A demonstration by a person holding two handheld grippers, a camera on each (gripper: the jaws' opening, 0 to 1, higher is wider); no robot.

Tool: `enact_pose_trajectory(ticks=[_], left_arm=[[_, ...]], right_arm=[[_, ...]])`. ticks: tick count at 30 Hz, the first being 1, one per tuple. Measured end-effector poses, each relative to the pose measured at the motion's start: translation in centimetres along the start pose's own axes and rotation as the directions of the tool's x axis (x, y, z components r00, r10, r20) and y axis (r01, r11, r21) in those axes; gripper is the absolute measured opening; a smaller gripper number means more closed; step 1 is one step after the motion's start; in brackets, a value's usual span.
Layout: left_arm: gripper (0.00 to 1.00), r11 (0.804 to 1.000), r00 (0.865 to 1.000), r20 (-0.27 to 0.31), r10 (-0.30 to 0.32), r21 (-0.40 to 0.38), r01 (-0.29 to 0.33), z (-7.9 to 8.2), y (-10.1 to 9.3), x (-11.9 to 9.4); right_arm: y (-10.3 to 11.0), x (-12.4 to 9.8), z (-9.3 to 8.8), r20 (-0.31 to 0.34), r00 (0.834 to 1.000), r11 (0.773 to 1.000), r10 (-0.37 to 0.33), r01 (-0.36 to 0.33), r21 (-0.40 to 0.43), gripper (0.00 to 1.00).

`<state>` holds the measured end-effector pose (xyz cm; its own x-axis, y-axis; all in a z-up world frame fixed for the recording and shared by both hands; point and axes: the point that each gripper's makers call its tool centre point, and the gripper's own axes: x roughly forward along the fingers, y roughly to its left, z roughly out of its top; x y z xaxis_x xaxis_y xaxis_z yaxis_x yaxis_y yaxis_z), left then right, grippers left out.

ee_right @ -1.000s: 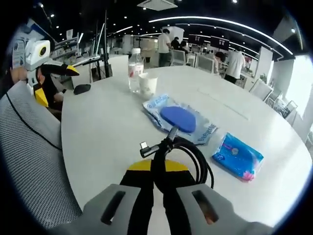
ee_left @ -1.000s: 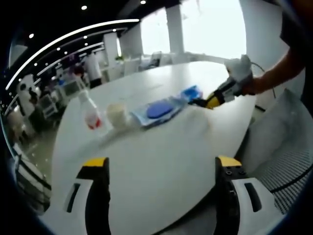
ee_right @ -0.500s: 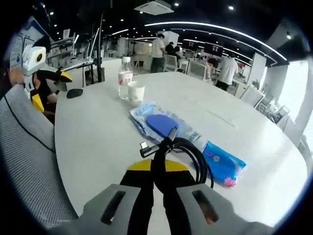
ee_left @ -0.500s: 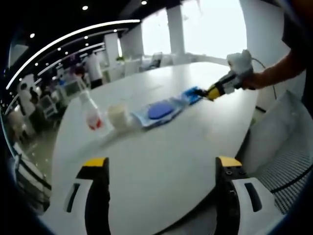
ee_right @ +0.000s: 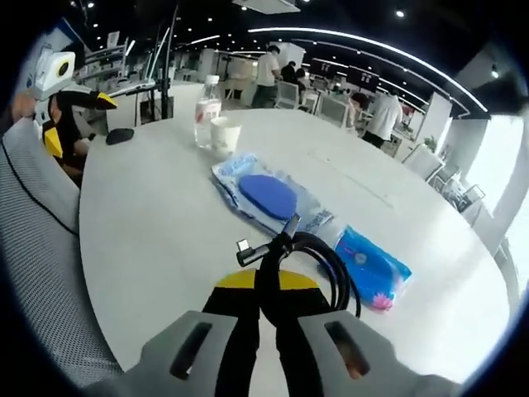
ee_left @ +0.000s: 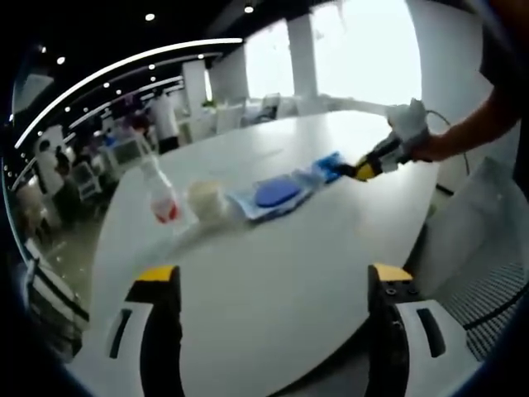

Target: Arrange the tabletop items into an orderly group along one side of the table until the central work area is clear of visible clutter.

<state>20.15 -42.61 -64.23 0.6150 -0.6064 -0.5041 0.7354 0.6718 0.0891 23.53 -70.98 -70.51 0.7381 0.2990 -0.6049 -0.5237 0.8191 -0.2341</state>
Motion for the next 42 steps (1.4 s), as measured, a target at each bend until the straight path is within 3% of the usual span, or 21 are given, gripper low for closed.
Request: enact_pose_trajectory(ticks=[17, 28, 42], left_arm=[[0.94, 1.0, 1.0, -0.003, 0.007, -0.008, -0.007, -0.1, 0.1, 0.1], [0.94, 1.0, 1.0, -0.012, 0.0, -0.008, 0.0, -0.2, 0.0, 0.1], [0.93, 1.0, 1.0, -0.012, -0.003, -0.003, 0.002, -0.2, -0.1, 0.1]], right_arm=[[1.2, 2.3, -1.7, -0.045, 0.999, 1.0, 0.022, -0.021, 0.024, 0.04], [2.5, 3.8, -2.0, -0.053, 0.995, 0.989, 0.079, -0.072, 0.132, 0.04], [2.9, 4.6, -2.6, -0.092, 0.99, 0.986, 0.105, -0.092, 0.137, 0.06]])
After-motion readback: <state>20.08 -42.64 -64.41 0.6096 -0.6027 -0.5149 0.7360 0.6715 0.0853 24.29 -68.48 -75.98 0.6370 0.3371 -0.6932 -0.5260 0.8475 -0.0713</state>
